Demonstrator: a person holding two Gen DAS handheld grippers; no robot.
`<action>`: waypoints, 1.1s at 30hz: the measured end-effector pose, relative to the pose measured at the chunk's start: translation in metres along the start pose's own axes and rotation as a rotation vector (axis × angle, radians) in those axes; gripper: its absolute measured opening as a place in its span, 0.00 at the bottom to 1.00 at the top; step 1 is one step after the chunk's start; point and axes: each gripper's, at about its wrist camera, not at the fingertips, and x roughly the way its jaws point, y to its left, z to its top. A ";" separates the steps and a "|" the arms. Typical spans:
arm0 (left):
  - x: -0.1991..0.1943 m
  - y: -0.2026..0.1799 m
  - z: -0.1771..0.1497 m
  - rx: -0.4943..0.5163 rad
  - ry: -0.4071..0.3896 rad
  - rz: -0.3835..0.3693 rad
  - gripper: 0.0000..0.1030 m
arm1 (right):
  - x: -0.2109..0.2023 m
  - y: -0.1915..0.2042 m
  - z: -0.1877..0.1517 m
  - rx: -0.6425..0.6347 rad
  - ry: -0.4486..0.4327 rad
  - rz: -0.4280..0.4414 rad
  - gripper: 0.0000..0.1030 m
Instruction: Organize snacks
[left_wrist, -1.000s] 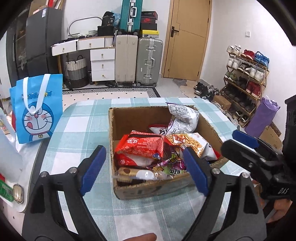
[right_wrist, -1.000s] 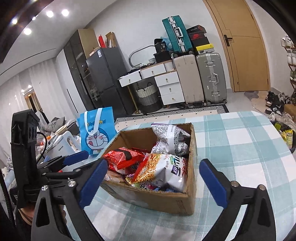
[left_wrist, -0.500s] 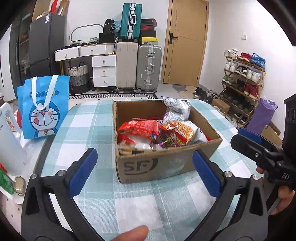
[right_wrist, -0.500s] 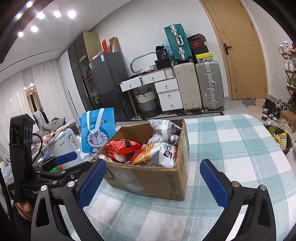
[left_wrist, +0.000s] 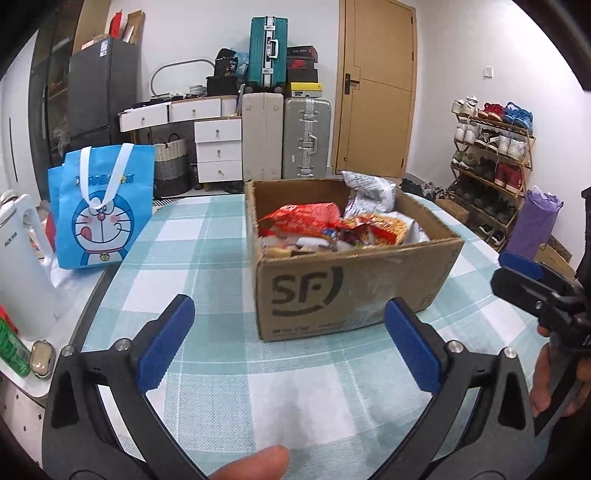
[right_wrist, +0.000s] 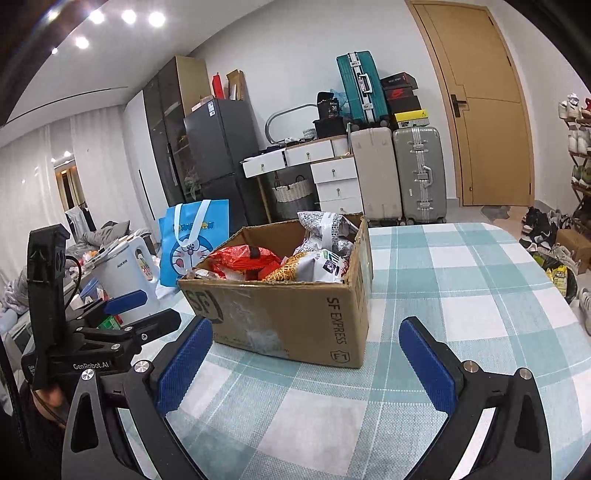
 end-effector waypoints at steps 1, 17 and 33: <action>0.000 0.002 -0.004 -0.005 -0.003 0.000 0.99 | 0.000 0.001 0.000 -0.003 -0.002 -0.002 0.99; 0.005 -0.002 -0.019 0.029 0.000 -0.002 0.99 | -0.010 0.011 -0.009 -0.070 -0.091 -0.042 1.00; 0.003 -0.001 -0.022 0.028 -0.009 0.008 0.99 | -0.012 0.002 -0.009 -0.022 -0.089 -0.041 1.00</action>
